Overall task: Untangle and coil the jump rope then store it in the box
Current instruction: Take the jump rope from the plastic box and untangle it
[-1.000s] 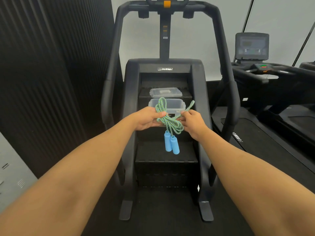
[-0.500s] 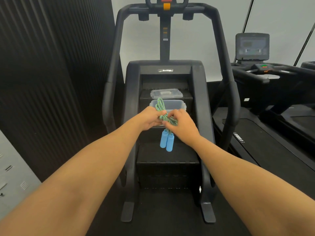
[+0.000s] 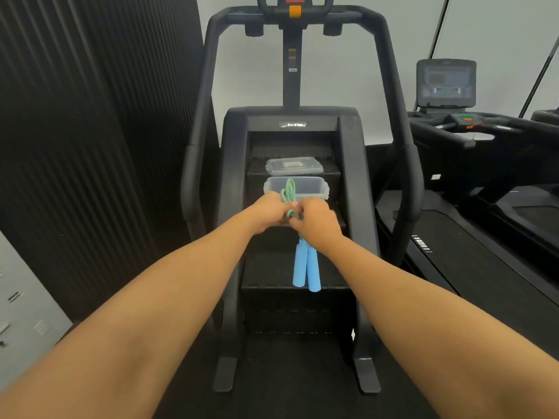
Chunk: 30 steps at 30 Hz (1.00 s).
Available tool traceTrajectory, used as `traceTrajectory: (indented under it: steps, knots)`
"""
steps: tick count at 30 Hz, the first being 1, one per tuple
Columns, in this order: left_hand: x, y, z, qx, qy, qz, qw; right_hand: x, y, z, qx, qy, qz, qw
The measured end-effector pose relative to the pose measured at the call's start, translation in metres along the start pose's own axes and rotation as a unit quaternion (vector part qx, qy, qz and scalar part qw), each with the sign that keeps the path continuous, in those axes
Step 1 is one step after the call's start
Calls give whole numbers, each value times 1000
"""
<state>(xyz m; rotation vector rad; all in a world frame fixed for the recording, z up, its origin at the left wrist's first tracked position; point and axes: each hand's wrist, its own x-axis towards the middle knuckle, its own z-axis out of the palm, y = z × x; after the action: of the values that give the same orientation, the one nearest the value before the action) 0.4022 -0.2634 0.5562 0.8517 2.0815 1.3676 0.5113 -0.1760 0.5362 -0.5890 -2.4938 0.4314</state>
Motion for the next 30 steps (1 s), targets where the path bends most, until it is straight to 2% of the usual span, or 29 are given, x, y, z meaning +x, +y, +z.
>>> traceTrajectory:
  steps: [2, 4, 7, 9, 15, 18, 21, 27, 30]
  knots:
    - [-1, -4, -3, 72, -2, 31, 997, 3, 0, -2, 127, -70, 50, 988]
    - [2, -11, -6, 82, -4, 42, 996, 5, 4, -7, 240, -124, 92, 958]
    - [-3, -12, -8, 16, -19, 46, 999, 5, 9, -18, 418, -206, 143, 873]
    - [-8, -9, -9, -42, -34, 50, 997, 6, 11, -25, 467, -230, 152, 840]
    - [-22, 1, 4, -198, -127, 36, 971, 15, 15, -44, 419, -243, 139, 864]
    - [-24, 5, 12, -247, -144, 9, 958, 19, 13, -55, 389, -247, 127, 878]
    - [-26, 8, 12, -249, -135, -15, 959, 24, 14, -68, 374, -258, 118, 883]
    - [-23, 9, 7, -234, -181, -46, 954, 29, 25, -82, 348, -261, 104, 894]
    - [-26, 9, 6, -156, -233, -49, 959, 31, 31, -87, 347, -245, 99, 900]
